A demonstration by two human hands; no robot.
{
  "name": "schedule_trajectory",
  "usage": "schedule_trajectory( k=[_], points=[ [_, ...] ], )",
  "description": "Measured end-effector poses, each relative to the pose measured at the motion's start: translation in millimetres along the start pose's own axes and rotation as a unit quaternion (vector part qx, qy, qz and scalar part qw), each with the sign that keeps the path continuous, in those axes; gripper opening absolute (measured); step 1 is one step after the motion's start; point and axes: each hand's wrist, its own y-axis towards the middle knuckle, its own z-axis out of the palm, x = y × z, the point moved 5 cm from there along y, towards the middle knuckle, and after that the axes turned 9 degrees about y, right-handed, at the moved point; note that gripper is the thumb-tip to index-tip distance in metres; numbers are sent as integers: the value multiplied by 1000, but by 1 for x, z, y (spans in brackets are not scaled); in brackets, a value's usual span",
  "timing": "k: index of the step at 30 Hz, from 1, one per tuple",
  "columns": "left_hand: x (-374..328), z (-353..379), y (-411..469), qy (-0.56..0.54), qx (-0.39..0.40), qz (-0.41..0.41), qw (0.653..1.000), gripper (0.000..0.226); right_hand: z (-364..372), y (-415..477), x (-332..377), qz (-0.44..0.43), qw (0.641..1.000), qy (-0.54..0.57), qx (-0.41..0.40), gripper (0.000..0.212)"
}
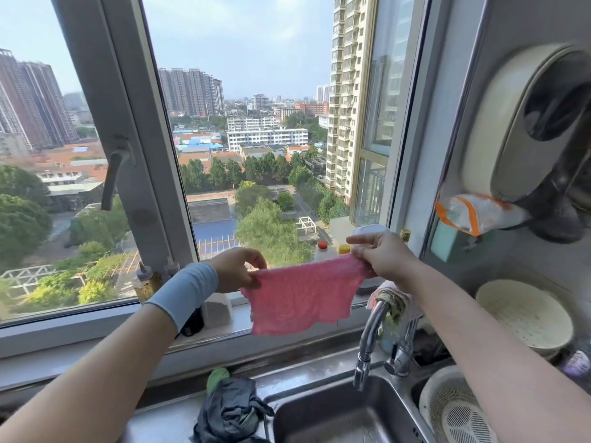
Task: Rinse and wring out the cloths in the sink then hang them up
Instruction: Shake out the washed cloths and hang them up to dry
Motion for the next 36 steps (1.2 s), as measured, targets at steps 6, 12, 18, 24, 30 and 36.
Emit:
schedule_trajectory(
  k=[6, 12, 18, 24, 30, 36],
  points=[
    [3, -17, 1, -34, -32, 3, 999, 7, -3, -6, 5, -19, 999, 45, 15, 14],
    [14, -28, 1, -96, -73, 23, 992, 7, -9, -13, 11, -25, 983, -170, 59, 24],
    [6, -19, 4, -394, -72, -10, 916, 22, -18, -16, 16, 38, 994, 93, 43, 41],
    [-32, 5, 13, -436, -19, -82, 896, 31, -29, -21, 13, 9, 987, 151, -47, 43],
    [-60, 24, 30, -530, 59, -9, 846, 69, -60, -29, -8, 95, 990, 106, 3, 38],
    [-89, 24, 61, -372, -104, -32, 922, 30, -115, -33, -24, 97, 990, 80, -65, 34]
  ],
)
